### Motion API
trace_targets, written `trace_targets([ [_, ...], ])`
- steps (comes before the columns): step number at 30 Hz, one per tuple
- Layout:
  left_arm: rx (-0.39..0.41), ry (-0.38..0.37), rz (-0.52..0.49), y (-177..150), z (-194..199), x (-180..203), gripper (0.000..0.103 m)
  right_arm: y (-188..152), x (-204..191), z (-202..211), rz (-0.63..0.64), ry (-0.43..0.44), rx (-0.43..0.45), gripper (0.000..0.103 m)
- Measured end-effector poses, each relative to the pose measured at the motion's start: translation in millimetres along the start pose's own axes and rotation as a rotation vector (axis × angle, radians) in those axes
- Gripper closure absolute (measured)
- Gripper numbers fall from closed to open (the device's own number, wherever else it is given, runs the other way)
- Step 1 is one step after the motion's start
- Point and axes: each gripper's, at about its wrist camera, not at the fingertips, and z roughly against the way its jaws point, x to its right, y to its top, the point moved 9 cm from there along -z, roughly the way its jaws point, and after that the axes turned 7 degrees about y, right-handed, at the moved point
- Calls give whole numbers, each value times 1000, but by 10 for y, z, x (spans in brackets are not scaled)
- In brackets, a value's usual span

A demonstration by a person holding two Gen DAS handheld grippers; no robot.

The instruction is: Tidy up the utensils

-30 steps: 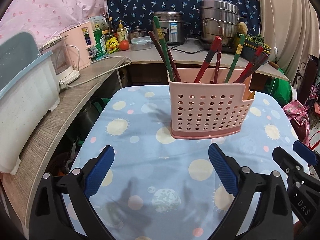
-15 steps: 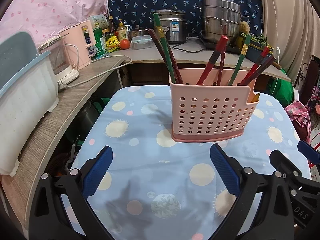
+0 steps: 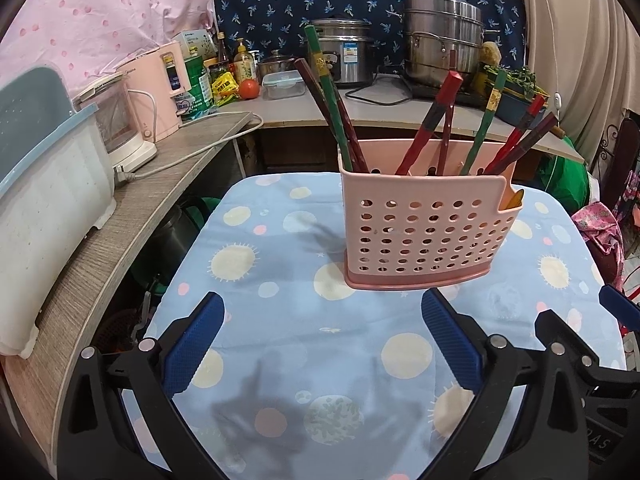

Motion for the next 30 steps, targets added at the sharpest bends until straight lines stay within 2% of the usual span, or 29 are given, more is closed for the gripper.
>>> trace_targets([
  [30, 10, 7, -10, 28, 3, 19, 7, 31, 9, -19, -2, -5, 10, 7],
])
